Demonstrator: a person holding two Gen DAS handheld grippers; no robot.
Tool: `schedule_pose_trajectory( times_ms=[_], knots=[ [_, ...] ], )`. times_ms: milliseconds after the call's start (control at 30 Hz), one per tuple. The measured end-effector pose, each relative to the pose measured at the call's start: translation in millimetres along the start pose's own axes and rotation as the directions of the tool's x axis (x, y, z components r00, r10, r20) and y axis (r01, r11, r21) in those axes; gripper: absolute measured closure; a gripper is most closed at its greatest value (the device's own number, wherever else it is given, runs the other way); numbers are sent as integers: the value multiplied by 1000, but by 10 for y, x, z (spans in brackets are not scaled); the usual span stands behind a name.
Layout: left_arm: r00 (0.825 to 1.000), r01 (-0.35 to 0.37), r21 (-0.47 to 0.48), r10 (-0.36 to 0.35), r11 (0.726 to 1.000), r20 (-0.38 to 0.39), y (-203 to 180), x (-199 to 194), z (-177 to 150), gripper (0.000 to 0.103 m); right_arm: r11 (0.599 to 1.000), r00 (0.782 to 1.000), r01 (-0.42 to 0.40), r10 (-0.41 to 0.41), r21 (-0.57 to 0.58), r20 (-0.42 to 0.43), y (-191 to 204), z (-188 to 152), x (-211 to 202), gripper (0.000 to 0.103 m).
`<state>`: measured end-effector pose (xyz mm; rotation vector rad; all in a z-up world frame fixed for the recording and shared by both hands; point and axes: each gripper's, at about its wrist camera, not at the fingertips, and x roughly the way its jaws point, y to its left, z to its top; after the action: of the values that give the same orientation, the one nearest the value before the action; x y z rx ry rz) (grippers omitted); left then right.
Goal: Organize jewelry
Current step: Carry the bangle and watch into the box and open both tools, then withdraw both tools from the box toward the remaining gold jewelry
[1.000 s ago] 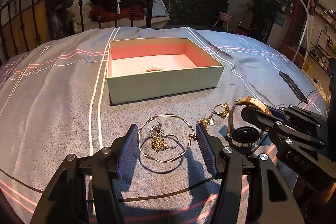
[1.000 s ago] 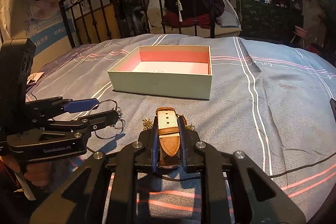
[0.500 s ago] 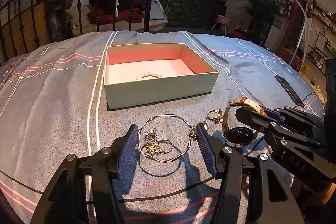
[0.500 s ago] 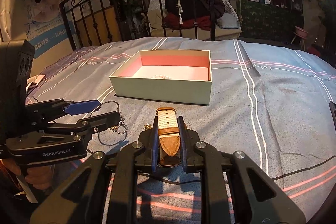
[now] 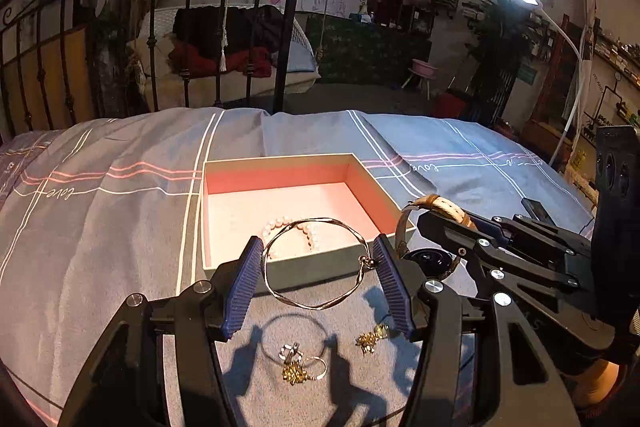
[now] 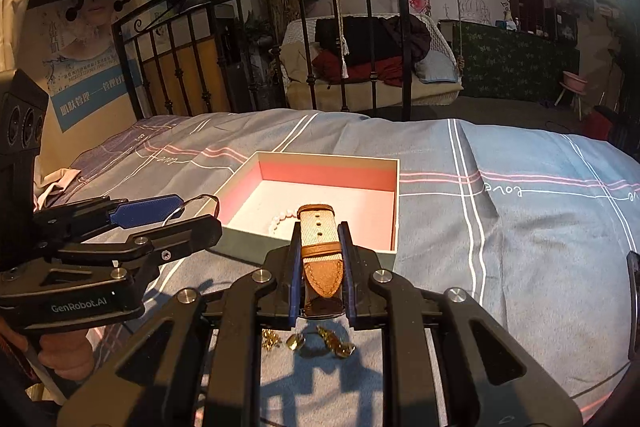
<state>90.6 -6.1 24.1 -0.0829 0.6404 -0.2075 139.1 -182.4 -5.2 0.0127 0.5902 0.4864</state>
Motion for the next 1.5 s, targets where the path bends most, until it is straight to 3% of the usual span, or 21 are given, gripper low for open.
schedule_pose_trajectory(
  times_ms=[367,767,1500],
  knots=[
    [998,-54,-54,51,997,-40,190,547,366,48,999,1000,22,-22,-32,-19,-65,382,499,86],
    [978,-142,-70,129,987,-165,392,1069,253,48,994,984,63,-76,-85,-160,-125,234,1144,86],
    [961,-206,16,205,978,-184,322,1266,221,47,989,974,95,-116,-114,-193,-135,163,1259,85]
  ],
)
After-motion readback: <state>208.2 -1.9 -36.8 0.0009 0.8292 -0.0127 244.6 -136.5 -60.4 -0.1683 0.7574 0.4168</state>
